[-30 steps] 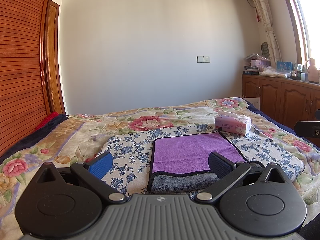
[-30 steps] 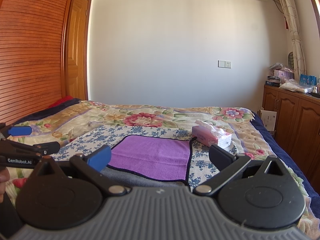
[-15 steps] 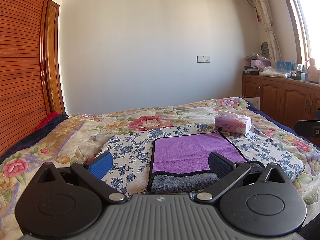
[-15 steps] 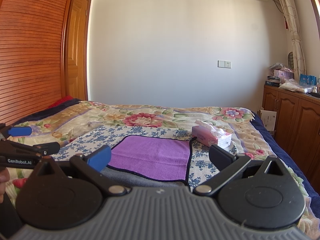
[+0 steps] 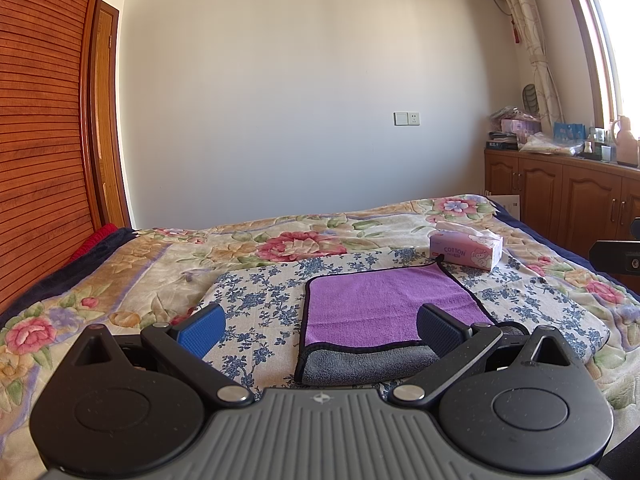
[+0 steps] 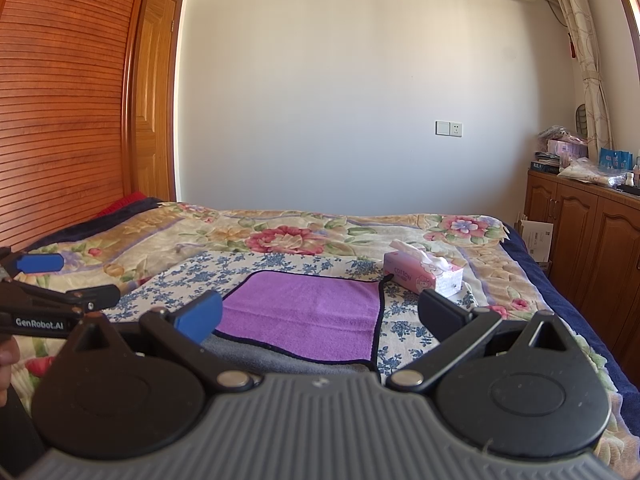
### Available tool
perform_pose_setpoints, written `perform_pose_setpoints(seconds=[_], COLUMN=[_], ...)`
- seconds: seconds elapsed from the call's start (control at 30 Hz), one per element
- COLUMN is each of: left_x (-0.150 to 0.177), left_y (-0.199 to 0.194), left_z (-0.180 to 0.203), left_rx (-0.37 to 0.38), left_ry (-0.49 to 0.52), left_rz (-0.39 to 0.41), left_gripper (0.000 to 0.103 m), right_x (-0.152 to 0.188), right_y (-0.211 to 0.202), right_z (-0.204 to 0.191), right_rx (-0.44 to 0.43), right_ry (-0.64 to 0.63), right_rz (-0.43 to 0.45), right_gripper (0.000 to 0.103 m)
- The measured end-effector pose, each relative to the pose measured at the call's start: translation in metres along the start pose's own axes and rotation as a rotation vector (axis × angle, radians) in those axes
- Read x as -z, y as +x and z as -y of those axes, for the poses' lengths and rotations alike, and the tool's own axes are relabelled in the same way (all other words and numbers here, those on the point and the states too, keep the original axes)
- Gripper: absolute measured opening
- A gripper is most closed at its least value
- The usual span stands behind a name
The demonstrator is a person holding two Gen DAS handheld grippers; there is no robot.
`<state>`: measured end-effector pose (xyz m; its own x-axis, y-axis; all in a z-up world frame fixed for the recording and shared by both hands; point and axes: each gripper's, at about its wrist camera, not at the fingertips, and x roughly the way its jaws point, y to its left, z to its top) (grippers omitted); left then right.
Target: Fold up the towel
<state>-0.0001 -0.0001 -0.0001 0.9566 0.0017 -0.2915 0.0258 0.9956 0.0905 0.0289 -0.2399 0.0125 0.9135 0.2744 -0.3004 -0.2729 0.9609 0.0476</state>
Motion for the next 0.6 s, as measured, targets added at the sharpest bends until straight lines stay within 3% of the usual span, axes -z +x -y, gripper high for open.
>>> perform_pose_setpoints(seconds=[0.6], left_x=[0.0001], left_y=[0.0002], left_z=[0.0001], left_rx=[0.001], left_ry=[0.002], left_rz=[-0.004], left_gripper=[0.103], right_x=[-0.0024], right_y=[0.0017], right_z=[0.0015], right_rx=[0.002], right_ry=[0.01], right_rz=[-0.006], right_gripper=[0.103])
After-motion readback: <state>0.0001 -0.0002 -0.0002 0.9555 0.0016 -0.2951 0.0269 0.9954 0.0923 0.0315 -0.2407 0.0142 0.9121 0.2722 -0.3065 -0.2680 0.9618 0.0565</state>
